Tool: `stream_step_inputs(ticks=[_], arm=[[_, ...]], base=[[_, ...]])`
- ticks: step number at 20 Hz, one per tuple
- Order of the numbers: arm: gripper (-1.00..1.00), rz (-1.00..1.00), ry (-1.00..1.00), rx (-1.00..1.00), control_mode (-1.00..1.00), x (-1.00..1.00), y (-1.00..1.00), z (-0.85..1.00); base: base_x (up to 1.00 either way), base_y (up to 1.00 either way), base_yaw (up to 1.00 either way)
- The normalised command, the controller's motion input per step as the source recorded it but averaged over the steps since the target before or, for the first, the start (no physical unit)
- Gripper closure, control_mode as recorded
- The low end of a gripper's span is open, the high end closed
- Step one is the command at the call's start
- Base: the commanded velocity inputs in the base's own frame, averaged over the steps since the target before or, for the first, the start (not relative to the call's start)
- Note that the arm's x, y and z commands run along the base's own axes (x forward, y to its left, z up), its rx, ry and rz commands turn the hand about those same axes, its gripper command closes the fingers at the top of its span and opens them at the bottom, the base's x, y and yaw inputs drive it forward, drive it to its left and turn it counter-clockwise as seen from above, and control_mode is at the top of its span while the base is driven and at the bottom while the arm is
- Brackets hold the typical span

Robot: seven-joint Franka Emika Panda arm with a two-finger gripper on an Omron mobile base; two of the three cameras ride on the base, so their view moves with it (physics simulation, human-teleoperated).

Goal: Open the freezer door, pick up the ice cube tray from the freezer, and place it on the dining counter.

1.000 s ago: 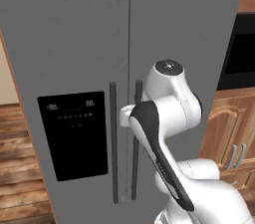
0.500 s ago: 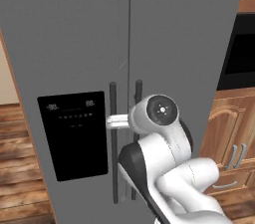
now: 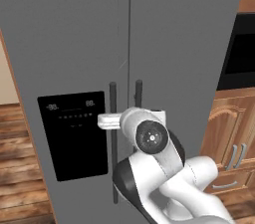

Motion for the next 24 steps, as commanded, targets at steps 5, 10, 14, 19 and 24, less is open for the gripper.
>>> stream_step_inputs(ticks=[5, 10, 14, 19, 24], arm=[[-1.0, 0.0, -0.29, 0.0, -1.0, 0.14, 0.0, -0.37], [-1.0, 0.01, -0.26, 0.0, -1.0, 0.23, 0.0, -0.35], [-1.0, 0.0, -0.25, 0.0, -1.0, 0.28, 0.0, -0.28], [-1.0, 0.01, -0.19, 0.0, -1.0, 0.45, -0.02, -0.2], [-1.0, 0.03, -0.11, 0.01, -1.0, 0.56, -0.04, -0.18]], base=[[0.0, 0.0, 0.0], [0.0, 0.0, 0.0], [0.0, 0.0, 0.0], [0.0, 0.0, 0.0], [0.0, 0.0, 0.0]])
